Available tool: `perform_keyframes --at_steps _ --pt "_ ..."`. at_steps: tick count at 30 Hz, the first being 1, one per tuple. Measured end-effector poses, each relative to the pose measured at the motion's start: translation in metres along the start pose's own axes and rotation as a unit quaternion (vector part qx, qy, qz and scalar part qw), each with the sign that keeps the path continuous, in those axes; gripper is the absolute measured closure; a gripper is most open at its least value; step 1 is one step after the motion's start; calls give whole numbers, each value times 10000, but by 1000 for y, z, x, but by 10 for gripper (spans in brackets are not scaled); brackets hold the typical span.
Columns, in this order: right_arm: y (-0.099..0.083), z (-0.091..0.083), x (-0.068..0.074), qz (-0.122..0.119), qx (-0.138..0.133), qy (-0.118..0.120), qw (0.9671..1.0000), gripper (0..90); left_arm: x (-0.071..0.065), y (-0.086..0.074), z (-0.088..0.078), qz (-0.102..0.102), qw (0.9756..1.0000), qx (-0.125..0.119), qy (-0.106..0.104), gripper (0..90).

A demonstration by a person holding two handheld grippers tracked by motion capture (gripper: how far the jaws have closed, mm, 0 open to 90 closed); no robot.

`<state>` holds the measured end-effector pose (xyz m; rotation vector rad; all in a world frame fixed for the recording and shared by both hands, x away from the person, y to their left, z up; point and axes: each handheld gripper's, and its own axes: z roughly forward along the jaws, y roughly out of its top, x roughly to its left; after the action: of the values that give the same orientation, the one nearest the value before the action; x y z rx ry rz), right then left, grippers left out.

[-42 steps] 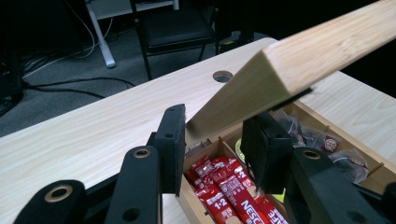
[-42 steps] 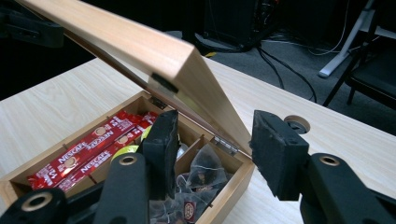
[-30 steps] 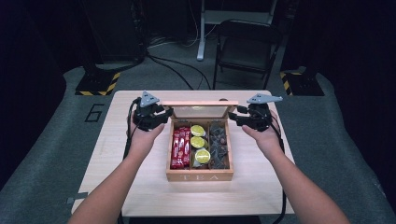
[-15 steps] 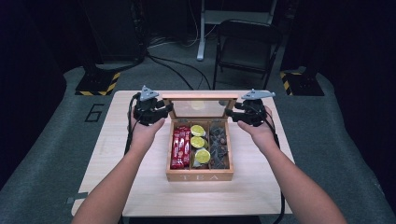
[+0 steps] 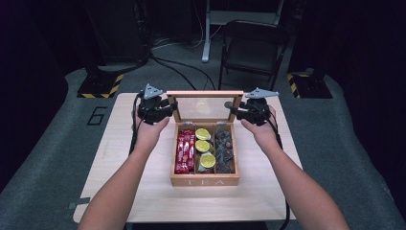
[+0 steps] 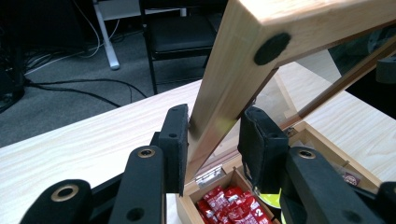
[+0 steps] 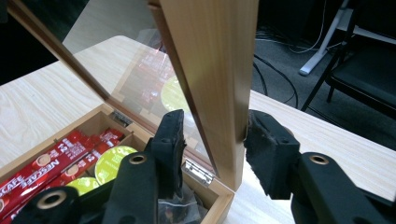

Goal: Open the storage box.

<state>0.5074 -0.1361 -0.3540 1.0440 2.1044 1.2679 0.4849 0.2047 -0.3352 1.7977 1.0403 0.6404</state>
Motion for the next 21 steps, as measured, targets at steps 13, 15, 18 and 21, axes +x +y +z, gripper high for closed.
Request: perform_keyframes --at_steps 13,15,18,21 --pt "7 9 -8 105 37 -81 9999 626 5 1 14 -135 9998 -51 126 630" --pt "7 10 -8 99 13 -96 9999 627 5 0 18 -97 9998 0 147 630" --pt "6 12 -9 153 -25 -112 9998 622 6 -1 22 -74 9998 50 202 640" --pt "6 15 -11 192 -18 -81 9998 594 8 -1 25 -159 9997 -13 195 642"
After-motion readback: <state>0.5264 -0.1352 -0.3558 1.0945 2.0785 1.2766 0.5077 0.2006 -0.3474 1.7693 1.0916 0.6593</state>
